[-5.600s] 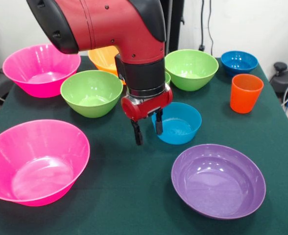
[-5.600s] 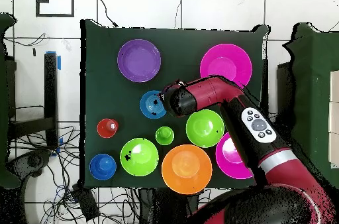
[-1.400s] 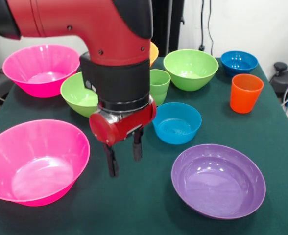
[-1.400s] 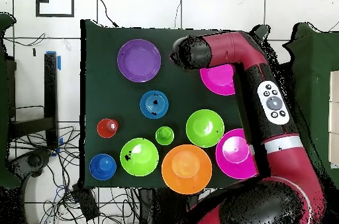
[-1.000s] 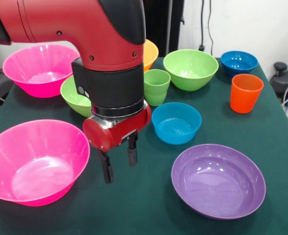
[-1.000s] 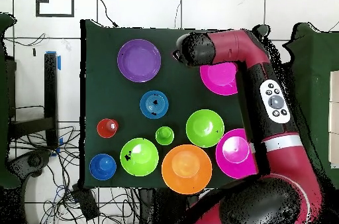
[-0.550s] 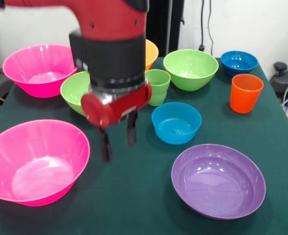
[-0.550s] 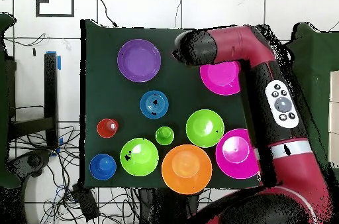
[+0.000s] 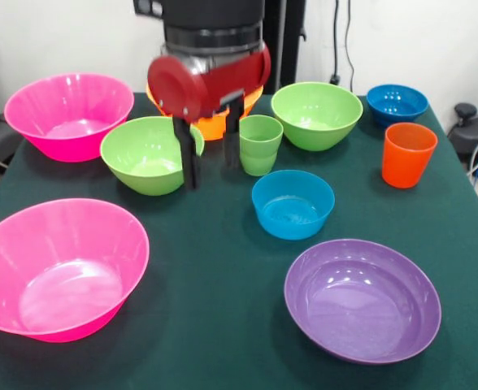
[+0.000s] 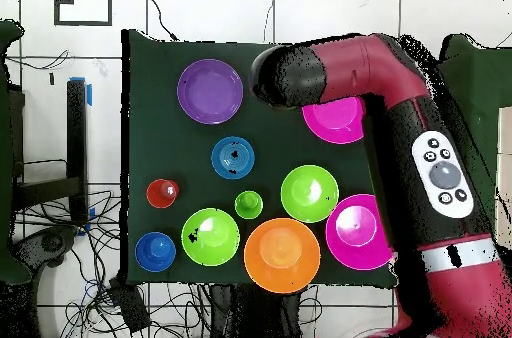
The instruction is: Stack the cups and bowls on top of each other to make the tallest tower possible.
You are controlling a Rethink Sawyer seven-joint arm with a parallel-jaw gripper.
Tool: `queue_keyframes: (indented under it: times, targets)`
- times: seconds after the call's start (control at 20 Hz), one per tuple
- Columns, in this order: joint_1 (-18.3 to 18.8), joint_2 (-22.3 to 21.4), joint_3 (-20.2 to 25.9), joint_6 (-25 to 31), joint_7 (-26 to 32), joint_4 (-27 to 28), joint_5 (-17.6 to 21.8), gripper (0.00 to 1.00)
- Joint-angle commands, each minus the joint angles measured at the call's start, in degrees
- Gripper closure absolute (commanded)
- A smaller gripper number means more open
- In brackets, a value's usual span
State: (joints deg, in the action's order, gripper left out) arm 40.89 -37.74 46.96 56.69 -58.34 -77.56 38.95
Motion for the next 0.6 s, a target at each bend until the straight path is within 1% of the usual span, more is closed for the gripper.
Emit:
queue_keyframes:
  times: [0.05, 0.1, 0.3, 0.4, 0.5, 0.6]
  targets:
    - [1.5, -1.2, -0.8, 4.8, 11.8, -9.0, -0.6, 0.00]
    - [1.4, -1.0, -1.1, 4.7, 11.3, -8.6, -0.6, 0.00]
    - [0.8, -0.6, -4.1, 2.6, 2.3, -7.3, -0.7, 0.00]
    - [0.4, -0.2, -5.2, 2.1, -0.7, -6.7, -0.8, 0.00]
    - [-0.6, 1.4, -7.1, 1.7, -5.6, -4.4, -0.9, 0.00]
    - [-1.3, 2.0, -8.5, 0.1, -9.9, -3.5, -1.2, 0.00]
